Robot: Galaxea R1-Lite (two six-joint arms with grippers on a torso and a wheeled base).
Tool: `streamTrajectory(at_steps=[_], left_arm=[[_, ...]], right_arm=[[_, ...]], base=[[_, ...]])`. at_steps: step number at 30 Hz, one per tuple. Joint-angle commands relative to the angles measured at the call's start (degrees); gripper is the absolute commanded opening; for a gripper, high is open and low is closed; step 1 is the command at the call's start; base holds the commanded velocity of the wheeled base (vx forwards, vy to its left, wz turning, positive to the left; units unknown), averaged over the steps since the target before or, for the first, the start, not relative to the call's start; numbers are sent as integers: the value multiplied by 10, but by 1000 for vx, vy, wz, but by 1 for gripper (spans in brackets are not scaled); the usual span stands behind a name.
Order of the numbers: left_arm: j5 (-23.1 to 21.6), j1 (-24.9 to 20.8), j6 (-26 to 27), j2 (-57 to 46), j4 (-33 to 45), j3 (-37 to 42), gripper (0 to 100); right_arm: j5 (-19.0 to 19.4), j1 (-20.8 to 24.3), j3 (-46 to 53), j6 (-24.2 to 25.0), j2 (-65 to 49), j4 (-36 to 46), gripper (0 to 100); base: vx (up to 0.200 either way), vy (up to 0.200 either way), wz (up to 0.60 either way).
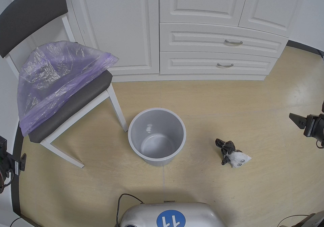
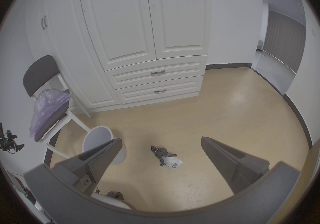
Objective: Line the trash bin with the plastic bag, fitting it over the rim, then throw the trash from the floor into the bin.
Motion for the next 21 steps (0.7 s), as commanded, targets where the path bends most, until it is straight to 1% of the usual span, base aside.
streamTrajectory(at_steps=[1, 4, 14, 17, 19, 21], left_arm=[[-45, 29, 0, 144, -94, -12, 100], [-68, 47, 0, 158, -98, -26, 100], [-70, 66, 1, 203, -103, -49, 100], [-70, 74, -1, 229, -104, -69, 100], [-72, 79, -6, 244, -104, -81, 100], [-72, 80, -26, 250, -104, -91, 100]], right_arm=[[16, -52, -16, 3, 6, -2, 100], [25, -58, -16, 3, 4, -2, 100], [28, -58, -17, 3, 7, -2, 100], [29, -58, -18, 4, 8, -2, 100], [28, -59, -18, 4, 7, -2, 100], [29, -59, -18, 4, 5, -2, 100]], base=[[0, 0, 0], [0, 0, 0], [0, 0, 0], [0, 0, 0], [0, 0, 0], [0, 0, 0]])
